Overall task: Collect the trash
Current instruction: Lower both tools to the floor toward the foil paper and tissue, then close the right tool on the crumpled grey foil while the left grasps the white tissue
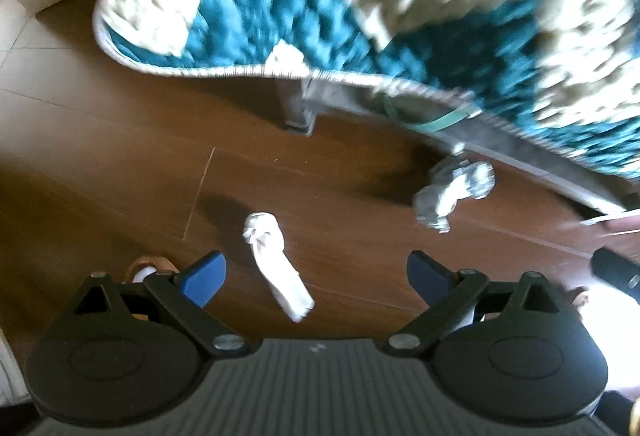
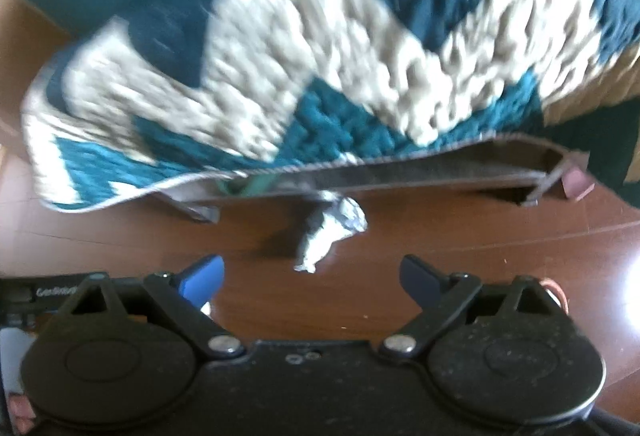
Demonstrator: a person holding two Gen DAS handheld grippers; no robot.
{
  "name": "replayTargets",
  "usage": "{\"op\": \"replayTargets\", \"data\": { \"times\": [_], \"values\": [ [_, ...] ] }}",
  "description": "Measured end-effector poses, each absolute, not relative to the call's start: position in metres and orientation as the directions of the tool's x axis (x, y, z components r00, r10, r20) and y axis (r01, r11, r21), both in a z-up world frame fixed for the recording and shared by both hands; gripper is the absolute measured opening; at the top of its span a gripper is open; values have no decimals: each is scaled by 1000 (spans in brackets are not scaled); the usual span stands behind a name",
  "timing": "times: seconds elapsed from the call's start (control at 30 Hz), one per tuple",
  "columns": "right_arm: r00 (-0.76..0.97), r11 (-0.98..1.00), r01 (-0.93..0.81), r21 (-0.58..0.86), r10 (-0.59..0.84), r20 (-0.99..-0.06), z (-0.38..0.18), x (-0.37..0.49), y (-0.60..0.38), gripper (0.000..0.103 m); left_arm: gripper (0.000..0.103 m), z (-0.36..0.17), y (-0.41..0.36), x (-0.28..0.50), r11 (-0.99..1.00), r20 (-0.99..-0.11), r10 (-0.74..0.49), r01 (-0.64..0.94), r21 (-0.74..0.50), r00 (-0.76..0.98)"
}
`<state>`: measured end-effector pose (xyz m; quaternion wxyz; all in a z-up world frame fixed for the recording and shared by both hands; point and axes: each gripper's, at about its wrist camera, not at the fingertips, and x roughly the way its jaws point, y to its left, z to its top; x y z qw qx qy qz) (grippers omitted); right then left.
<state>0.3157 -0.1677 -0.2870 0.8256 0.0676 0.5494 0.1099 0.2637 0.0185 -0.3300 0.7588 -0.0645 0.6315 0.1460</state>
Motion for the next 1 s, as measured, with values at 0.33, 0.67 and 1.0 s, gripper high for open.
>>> {"op": "replayTargets", "data": {
  "times": [0.33, 0.67, 1.0],
  "values": [
    [244, 959, -1, 282, 274, -930, -402, 374, -147, 91, 93, -451, 48, 275, 904, -984, 174, -389, 177, -43],
    [171, 965, 71, 253, 239, -956, -486, 416, -116, 84, 79, -538, 94, 261, 823, -965, 124, -519, 231, -232],
    [155, 959, 142, 245, 223, -962, -526, 430, -111, 71, 74, -564, 88, 275, 863, -978, 72, -479, 158, -194]
  ]
}}
